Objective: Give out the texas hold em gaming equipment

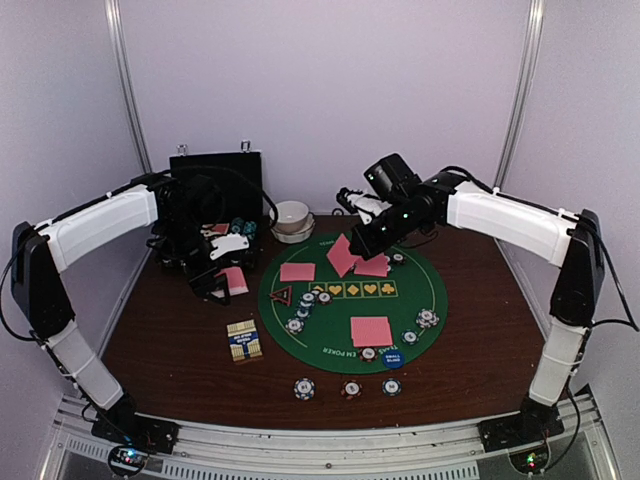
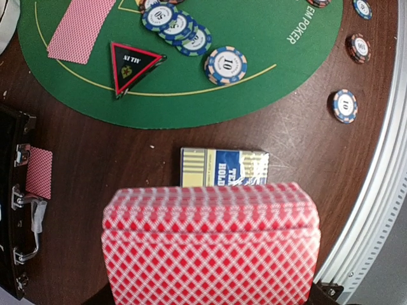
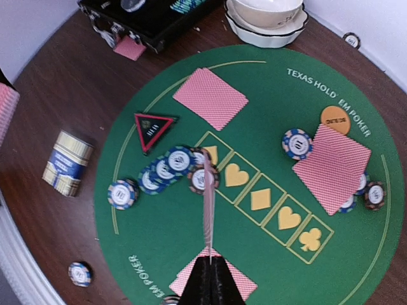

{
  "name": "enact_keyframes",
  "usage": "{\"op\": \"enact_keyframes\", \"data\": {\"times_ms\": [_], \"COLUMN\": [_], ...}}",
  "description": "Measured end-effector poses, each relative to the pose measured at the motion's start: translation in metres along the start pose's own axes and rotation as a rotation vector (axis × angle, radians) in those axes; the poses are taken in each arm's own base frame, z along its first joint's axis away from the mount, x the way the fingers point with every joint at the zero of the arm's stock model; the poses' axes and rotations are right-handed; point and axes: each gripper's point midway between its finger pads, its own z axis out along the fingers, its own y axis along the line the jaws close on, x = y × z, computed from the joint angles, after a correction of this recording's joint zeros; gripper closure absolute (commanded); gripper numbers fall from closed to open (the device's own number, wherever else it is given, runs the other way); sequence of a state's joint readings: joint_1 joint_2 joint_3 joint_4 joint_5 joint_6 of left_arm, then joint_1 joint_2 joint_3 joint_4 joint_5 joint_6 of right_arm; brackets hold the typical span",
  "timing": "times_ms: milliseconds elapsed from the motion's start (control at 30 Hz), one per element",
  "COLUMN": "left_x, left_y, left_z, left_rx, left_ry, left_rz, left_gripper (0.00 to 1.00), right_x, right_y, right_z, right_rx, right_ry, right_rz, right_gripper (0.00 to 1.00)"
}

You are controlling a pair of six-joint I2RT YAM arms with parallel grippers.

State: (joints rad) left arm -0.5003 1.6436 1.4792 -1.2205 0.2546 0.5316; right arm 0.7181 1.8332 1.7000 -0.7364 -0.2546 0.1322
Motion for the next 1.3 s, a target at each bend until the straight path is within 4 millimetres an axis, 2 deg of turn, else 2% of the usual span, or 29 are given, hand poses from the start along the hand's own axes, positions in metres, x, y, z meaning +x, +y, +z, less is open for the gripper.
{"op": "enact_keyframes", "data": {"times_ms": [233,467,700,833,867,900,933,1133,1233,1267,1300], "left_x": [0.002,0.000,0.000,0.000,0.000,0.000,0.000,-0.001,-0.002,-0.002,-0.002], "left_y": [0.003,0.001,0.001,0.000,0.000,0.000,0.000,-0.001,-0.002,-0.002,-0.002], "left_z": [-0.005,-0.011,-0.011,-0.011,-0.011,-0.011,-0.011,-0.011,-0.011,-0.011,-0.011], "left_rx": [-0.010,-0.014,-0.011,-0.010,-0.010,-0.010,-0.010,-0.005,0.002,0.004,0.006], "left_ry": [-0.012,-0.032,-0.034,-0.034,-0.035,-0.035,-0.035,-0.038,-0.043,-0.044,-0.044], "left_rz": [-0.014,-0.010,-0.011,-0.011,-0.011,-0.011,-0.011,-0.011,-0.012,-0.012,-0.013], "left_gripper": [1.00,1.00,1.00,1.00,1.00,1.00,1.00,1.00,1.00,1.00,1.00], "right_x": [0.018,0.036,0.073,0.090,0.093,0.096,0.100,0.115,0.108,0.106,0.104], "right_y": [-0.005,-0.010,-0.017,-0.017,-0.017,-0.017,-0.018,-0.020,-0.019,-0.017,-0.016], "right_z": [0.034,0.068,0.110,0.118,0.118,0.119,0.120,0.122,0.117,0.115,0.113], "right_rx": [0.307,0.515,0.589,0.592,0.594,0.595,0.595,0.593,0.608,0.608,0.607], "right_ry": [0.063,0.103,0.205,0.232,0.236,0.240,0.246,0.264,0.233,0.224,0.212], "right_rz": [-0.462,-0.848,-1.052,-1.084,-1.087,-1.089,-1.090,-1.074,-1.043,-1.036,-1.022], "right_gripper": [1.00,1.00,1.00,1.00,0.93,0.77,0.67,0.33,0.19,0.04,0.01]}}
